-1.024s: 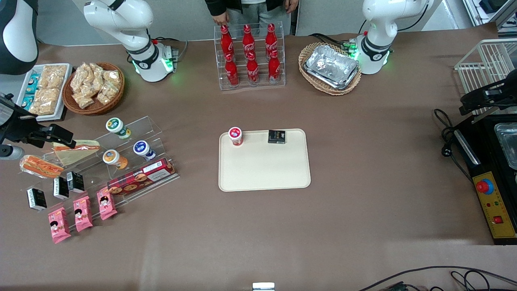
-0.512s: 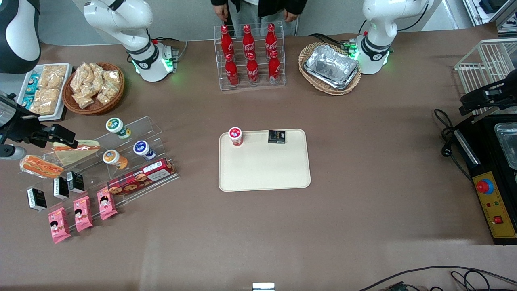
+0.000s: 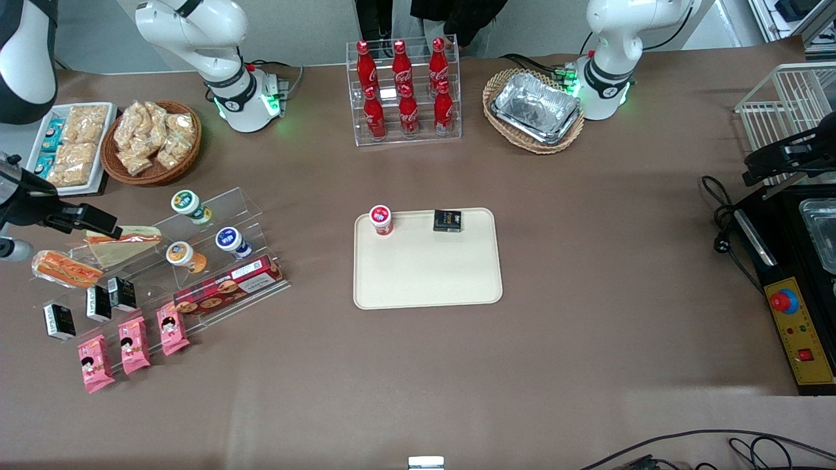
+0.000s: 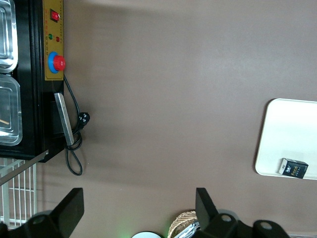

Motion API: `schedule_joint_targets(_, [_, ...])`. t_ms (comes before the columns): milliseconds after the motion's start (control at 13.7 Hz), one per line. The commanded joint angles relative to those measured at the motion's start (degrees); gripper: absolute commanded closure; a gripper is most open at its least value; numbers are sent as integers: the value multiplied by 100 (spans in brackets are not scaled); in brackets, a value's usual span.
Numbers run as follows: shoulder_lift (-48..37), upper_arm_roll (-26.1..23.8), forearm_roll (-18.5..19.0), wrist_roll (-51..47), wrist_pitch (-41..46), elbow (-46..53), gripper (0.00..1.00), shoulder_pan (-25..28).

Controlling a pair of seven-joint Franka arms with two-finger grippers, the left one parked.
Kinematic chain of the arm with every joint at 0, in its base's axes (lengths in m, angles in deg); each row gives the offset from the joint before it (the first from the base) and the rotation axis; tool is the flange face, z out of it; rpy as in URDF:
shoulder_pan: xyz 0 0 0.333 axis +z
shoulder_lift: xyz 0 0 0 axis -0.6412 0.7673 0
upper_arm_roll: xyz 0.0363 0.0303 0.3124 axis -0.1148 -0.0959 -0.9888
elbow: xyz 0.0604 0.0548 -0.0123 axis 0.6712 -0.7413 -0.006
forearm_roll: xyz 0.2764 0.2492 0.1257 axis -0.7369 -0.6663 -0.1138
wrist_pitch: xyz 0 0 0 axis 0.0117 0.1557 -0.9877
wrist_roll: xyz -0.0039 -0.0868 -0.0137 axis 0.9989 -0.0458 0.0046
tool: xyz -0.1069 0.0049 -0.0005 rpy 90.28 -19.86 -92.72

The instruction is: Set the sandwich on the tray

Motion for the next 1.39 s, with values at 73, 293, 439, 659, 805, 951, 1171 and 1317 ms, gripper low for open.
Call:
schedule_joint_targets(73, [79, 40, 217, -361, 156, 147, 0, -86])
schedule_joint_targets(293, [70, 258, 226, -1135, 103, 208, 0, -104])
schedule_joint_targets(439, [70, 365, 217, -1171, 120, 261, 0, -104])
schedule_joint_targets(659, [79, 610, 208, -1355, 120, 314, 0, -95])
schedule_joint_targets(805, [88, 751, 200, -1688, 120, 314, 0, -95])
schedule_joint_targets(951, [97, 787, 208, -2364, 85, 314, 0, -104])
schedule_joint_targets(1171, [185, 1120, 173, -2718, 76, 288, 0, -104])
schedule_joint_targets(1317, [281, 1357, 86, -2981, -37, 288, 0, -104])
